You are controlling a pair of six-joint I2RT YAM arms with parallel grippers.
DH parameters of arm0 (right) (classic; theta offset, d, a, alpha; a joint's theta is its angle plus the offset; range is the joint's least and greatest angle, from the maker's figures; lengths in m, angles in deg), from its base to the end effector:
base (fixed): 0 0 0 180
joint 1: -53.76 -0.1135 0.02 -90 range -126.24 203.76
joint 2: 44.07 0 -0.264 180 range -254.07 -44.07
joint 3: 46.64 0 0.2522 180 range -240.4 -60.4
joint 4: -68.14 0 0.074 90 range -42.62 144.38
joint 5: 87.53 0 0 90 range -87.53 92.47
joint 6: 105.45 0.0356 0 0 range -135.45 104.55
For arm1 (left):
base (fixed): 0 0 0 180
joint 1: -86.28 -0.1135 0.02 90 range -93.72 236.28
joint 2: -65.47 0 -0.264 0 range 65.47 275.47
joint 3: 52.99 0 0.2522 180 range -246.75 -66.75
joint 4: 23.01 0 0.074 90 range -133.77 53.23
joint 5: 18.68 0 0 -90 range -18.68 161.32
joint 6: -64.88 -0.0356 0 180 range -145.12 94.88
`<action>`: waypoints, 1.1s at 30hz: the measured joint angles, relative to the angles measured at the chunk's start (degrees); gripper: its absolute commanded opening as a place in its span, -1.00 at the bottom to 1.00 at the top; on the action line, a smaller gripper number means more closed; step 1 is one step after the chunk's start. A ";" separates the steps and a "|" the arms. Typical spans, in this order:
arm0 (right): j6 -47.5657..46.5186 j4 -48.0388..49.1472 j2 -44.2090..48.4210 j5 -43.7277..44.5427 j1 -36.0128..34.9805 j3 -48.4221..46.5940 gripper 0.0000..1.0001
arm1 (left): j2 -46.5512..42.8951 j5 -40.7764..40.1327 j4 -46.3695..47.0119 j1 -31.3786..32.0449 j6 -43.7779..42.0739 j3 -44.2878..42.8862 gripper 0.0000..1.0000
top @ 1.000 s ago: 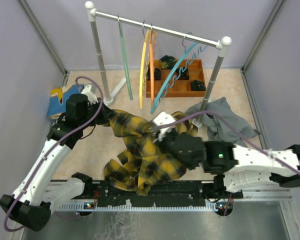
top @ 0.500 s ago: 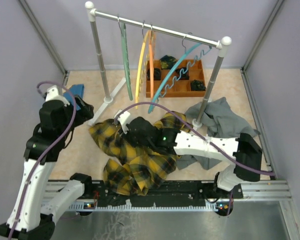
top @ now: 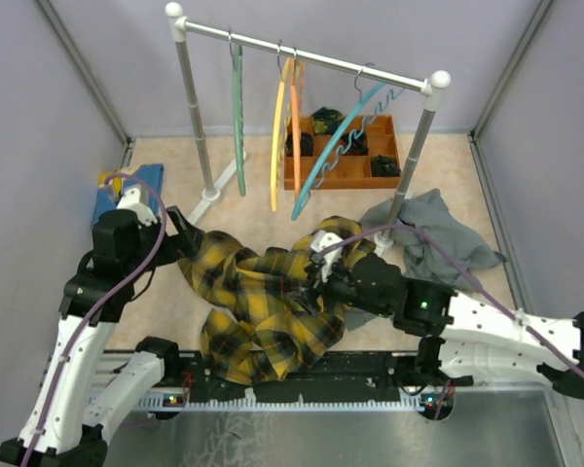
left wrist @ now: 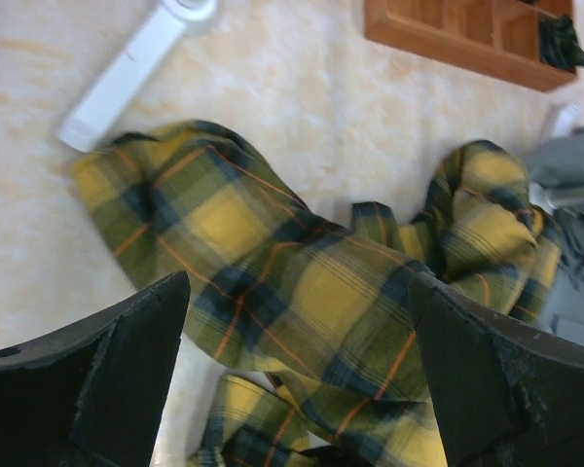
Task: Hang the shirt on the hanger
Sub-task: Adjust the shirt at the center of the board.
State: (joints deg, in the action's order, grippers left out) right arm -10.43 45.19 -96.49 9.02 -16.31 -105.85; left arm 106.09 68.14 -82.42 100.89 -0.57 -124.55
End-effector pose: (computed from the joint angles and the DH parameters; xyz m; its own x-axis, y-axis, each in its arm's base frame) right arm 0.0769 0.2002 0.3221 -0.1730 -0.2220 -0.9596 -0.8849 0.4628 0.0524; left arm 0.1284 -0.0314 0.3628 -0.5046 -0.2972 -0.8106 -0.0055 0.9400 -0.3412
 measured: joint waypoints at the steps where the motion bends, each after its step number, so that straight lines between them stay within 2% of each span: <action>1: 1.33 -1.51 2.71 1.70 0.00 1.25 0.34 | 0.15 2.21 0.76 0.02 0.70 0.70 0.98; 5: 7.26 -9.18 8.85 8.96 0.59 2.73 0.33 | 0.04 8.11 4.61 1.38 3.98 4.61 0.98; 10: 13.51 -15.34 9.77 12.39 5.35 3.13 0.32 | -0.42 10.12 6.73 7.17 8.07 8.59 0.98; 17: 18.60 -15.78 11.76 3.37 24.46 9.99 0.33 | -3.02 9.86 8.39 13.25 12.17 12.70 0.98; 20: 20.13 -15.52 13.53 -1.36 29.88 12.15 0.34 | -3.41 9.73 9.05 14.97 13.38 14.60 0.98; 25: 21.90 -13.79 15.78 -6.01 31.34 14.71 0.35 | -1.44 8.26 12.22 19.71 15.56 17.90 0.98; 28: 22.51 -13.38 17.42 -7.32 31.36 15.89 0.36 | 1.46 5.97 14.38 24.70 17.09 18.62 0.98; 30: 22.60 -13.14 18.69 -7.74 31.36 16.28 0.37 | 3.65 3.67 15.85 28.59 18.12 18.71 0.85; 33: 22.58 -13.03 20.02 -8.02 31.36 16.68 0.38 | 7.30 0.24 17.49 32.30 19.52 18.78 0.31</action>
State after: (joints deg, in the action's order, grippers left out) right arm 12.14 32.16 -76.47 0.99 15.06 -89.17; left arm 113.39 68.38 -64.94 133.20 18.95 -105.78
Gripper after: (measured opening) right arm 0.684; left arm 0.893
